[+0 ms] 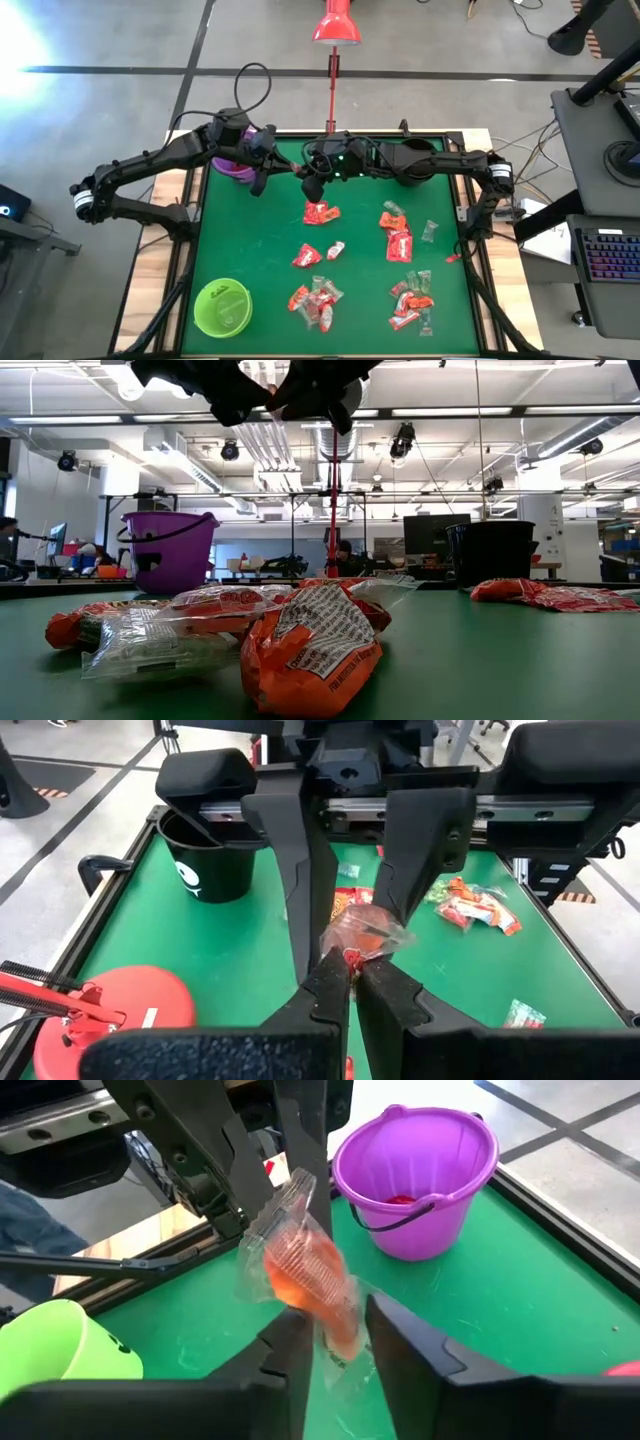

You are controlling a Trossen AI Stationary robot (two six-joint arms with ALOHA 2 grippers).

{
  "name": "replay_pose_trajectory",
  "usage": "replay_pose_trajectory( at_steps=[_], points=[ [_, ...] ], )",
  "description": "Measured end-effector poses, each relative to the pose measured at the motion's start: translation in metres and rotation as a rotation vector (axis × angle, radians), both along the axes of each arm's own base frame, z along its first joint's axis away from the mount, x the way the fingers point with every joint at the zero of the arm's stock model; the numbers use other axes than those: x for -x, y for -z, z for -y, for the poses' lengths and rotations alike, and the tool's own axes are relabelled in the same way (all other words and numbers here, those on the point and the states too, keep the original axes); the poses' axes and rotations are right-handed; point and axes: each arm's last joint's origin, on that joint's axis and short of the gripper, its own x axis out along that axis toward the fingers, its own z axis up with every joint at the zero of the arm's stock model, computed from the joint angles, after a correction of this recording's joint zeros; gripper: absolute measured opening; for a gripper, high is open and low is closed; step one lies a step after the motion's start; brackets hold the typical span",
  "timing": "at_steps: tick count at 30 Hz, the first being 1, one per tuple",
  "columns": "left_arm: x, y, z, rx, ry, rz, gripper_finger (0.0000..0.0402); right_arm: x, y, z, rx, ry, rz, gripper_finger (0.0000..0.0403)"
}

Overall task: Sort candy
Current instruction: Put the orange gummy into the light green bucket

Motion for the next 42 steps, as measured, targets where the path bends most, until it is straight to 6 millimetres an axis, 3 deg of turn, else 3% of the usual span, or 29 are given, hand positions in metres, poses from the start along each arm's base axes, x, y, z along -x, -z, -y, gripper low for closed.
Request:
replay_pose_trajectory(
  at_steps=[9, 22, 29, 42],
  points=[
    [0.011, 0.007, 0.005, 0.047, -0.013, -0.117, 0.0000, 0.005, -0.005, -0.005, -0.009, -0.025, 0.000, 0.0144],
    [0.050, 0.018, 0.033, 0.301, 0.080, -0.399, 0.0000, 0.024, -0.011, -0.009, -0.014, -0.032, -0.108, 0.0146],
    [0.061, 0.019, 0.060, 0.498, 0.235, -0.514, 0.0000, 0.028, -0.005, -0.009, -0.027, -0.031, -0.180, 0.0147],
    [0.070, 0.013, 0.129, 0.644, 0.418, -0.753, 0.0000, 0.030, -0.003, -0.009, -0.034, -0.030, -0.212, 0.0142]
  ],
)
